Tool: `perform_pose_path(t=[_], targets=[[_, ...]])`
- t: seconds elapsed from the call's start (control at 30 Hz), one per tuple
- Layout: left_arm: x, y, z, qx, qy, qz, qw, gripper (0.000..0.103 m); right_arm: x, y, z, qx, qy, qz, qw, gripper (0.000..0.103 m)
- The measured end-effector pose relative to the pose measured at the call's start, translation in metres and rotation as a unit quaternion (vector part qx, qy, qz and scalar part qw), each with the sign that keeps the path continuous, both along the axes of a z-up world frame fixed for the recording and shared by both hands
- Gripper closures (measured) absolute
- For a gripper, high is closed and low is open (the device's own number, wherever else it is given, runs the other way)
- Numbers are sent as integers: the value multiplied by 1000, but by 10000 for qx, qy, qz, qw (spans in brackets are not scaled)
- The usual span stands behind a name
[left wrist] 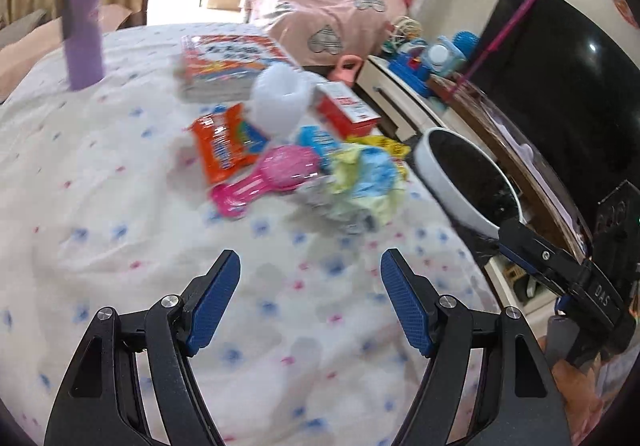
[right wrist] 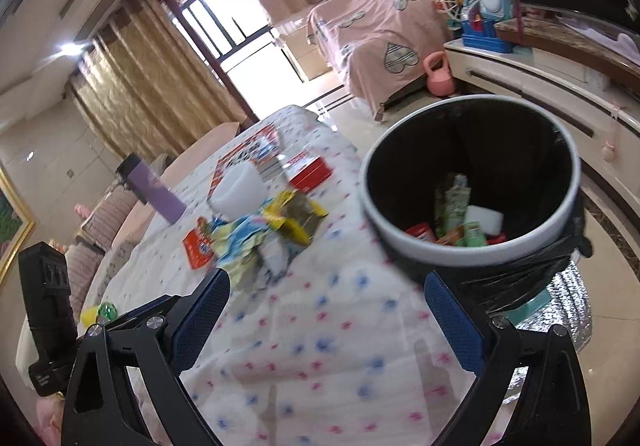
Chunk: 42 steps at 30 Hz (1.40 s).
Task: Collect trash
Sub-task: 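Grasp the orange snack bag with the left tool while the right tool grasps the blue crumpled wrapper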
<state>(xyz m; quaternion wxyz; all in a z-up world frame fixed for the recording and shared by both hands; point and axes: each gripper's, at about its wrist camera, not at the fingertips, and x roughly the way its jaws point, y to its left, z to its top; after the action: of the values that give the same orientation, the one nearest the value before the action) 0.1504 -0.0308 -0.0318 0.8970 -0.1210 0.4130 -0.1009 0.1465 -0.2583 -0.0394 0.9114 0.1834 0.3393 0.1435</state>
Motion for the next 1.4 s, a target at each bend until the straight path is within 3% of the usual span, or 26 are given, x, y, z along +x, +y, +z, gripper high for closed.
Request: perform_pose_path(t=[0.77, 1.17, 1.23, 1.3, 1.37, 1.4], targets=[[12, 49, -6, -118, 116, 458, 9988, 29, 15, 53, -6, -127, -5, 449, 9989, 7], [61, 55, -7, -80, 124, 554, 9984, 29, 43, 68, -18, 9, 236, 704, 9972, 23], [71, 56, -10, -91, 155, 560, 9983, 29, 49, 71, -21, 29, 289, 739, 9968, 31], [80, 56, -14, -94, 173, 543, 9983, 35, 57, 74, -25, 67, 382, 759, 9964, 39], [88, 56, -17, -68, 201, 475, 9986, 55, 62, 76, -28, 79, 446, 773, 9960, 49], [92, 55, -19, -52, 218, 444, 9988, 61, 64, 78, -29, 36, 473, 782, 9958, 58]])
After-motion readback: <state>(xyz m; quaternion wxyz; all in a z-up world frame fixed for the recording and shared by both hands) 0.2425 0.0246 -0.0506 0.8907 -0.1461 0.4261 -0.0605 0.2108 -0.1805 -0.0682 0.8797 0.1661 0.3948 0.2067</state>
